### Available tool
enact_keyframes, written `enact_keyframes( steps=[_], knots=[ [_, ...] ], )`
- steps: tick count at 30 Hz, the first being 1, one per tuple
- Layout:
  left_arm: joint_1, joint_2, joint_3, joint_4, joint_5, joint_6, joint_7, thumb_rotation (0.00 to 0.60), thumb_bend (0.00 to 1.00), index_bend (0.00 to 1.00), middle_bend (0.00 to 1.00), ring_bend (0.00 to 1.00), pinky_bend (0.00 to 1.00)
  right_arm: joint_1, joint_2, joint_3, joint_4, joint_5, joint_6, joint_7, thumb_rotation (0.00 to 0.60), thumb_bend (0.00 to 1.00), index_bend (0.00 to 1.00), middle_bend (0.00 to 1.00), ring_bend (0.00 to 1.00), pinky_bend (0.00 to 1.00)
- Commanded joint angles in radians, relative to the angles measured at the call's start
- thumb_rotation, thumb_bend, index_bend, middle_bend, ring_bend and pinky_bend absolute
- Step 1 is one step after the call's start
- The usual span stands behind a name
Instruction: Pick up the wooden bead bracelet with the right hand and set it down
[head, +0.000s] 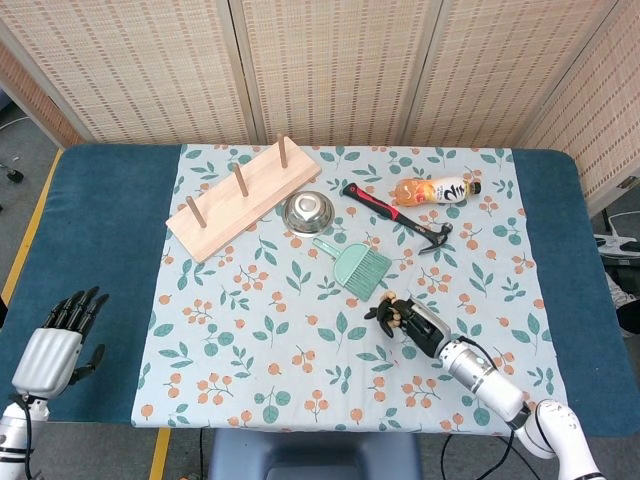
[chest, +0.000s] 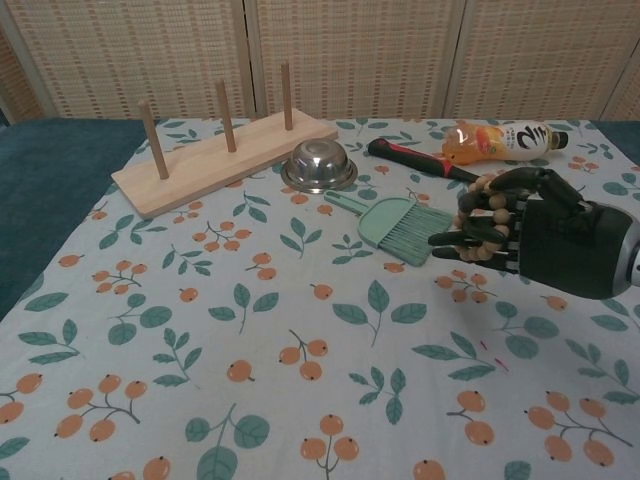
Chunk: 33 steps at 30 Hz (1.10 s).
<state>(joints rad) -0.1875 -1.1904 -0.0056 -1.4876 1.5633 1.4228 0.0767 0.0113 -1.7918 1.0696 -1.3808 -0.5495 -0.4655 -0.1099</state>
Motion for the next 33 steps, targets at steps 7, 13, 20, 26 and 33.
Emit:
enact_keyframes(
  steps=[7,13,20,26,33],
  knots=[
    [-0.005,-0.005,-0.001,0.002,-0.002,-0.009,0.006,0.6,0.46,0.0,0.0,0.0,0.15,-0.001,0.011,0.014,-0.009,0.008,0.002,-0.002,0.401,1.0,0.54,0.73,0.26,0.08],
    [-0.006,-0.007,-0.002,0.002,-0.002,-0.009,0.007,0.6,0.46,0.0,0.0,0.0,0.15,-0.001,0.014,0.016,-0.009,0.008,0.003,-0.007,0.491,1.0,0.53,0.72,0.26,0.08],
    [-0.005,-0.005,-0.002,0.002,-0.001,-0.007,0.004,0.6,0.46,0.0,0.0,0.0,0.15,0.003,0.022,0.006,-0.013,0.0,0.007,-0.014,0.589,1.0,0.5,0.7,0.24,0.08],
    [-0.003,-0.003,-0.001,0.0,0.0,-0.003,0.002,0.6,0.46,0.0,0.0,0.0,0.15,-0.014,0.005,0.023,-0.036,-0.02,0.036,-0.067,0.555,1.0,0.48,0.69,0.24,0.08],
    [-0.004,-0.005,-0.002,0.002,-0.002,-0.006,0.001,0.6,0.46,0.0,0.0,0.0,0.15,-0.071,-0.08,0.11,-0.119,-0.208,0.139,-0.405,0.6,1.0,0.56,0.69,0.25,0.08]
  ],
)
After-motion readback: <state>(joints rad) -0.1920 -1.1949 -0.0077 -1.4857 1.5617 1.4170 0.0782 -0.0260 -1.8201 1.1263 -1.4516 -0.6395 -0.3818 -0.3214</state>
